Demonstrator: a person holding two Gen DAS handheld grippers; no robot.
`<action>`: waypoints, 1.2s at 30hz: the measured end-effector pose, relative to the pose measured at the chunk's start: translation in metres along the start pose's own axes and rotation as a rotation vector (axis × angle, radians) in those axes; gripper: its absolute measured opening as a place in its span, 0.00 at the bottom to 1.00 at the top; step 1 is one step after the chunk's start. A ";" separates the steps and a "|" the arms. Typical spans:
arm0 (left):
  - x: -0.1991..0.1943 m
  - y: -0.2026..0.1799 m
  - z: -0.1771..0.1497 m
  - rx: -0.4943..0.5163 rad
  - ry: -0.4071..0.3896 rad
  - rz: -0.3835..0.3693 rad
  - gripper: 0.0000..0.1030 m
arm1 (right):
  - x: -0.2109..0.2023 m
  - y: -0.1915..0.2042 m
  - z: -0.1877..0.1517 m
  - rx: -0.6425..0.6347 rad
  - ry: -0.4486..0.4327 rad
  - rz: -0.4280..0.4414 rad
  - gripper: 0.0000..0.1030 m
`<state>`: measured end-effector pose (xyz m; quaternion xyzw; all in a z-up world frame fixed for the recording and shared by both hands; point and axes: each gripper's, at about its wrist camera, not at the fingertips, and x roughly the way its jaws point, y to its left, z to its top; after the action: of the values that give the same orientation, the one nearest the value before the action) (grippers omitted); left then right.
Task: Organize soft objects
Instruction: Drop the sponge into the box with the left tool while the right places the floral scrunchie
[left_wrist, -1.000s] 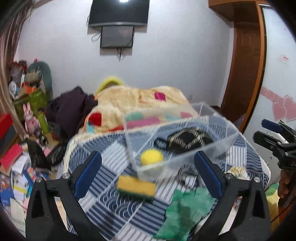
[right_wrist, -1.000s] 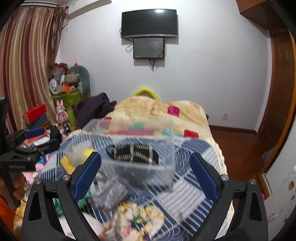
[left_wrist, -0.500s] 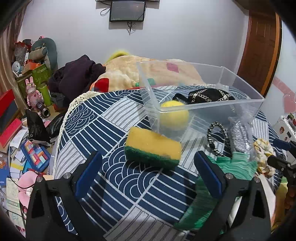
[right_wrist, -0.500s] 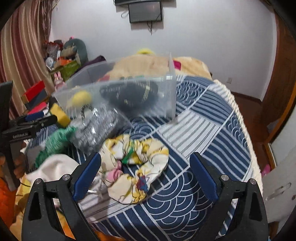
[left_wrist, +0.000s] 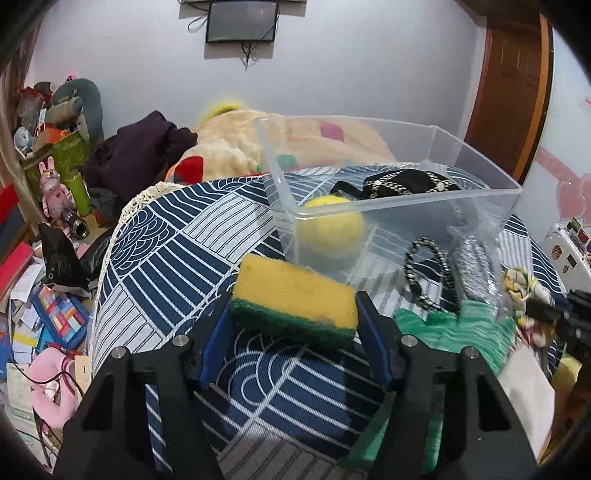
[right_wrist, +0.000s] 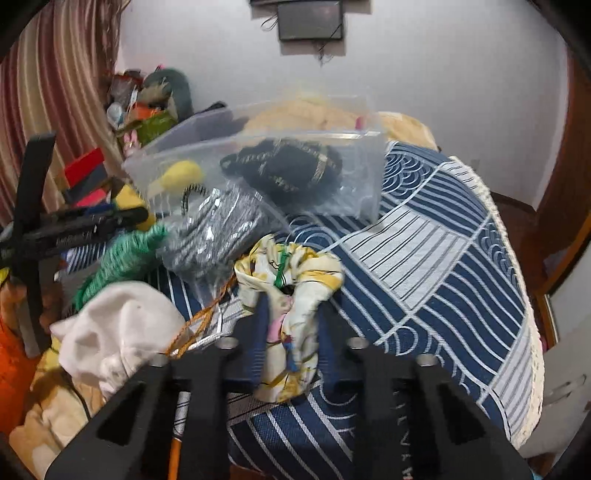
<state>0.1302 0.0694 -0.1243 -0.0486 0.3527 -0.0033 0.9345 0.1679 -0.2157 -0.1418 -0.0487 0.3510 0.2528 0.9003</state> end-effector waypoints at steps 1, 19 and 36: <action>-0.003 -0.002 -0.001 0.005 -0.004 0.005 0.61 | -0.003 0.000 0.001 0.005 -0.014 -0.006 0.13; -0.067 -0.037 0.041 0.025 -0.174 -0.034 0.62 | -0.054 0.001 0.058 0.015 -0.268 -0.030 0.13; -0.017 -0.056 0.097 0.031 -0.114 -0.134 0.62 | -0.006 0.013 0.104 -0.027 -0.240 -0.008 0.13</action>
<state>0.1831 0.0229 -0.0356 -0.0578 0.2949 -0.0687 0.9513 0.2212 -0.1791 -0.0592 -0.0318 0.2370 0.2579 0.9361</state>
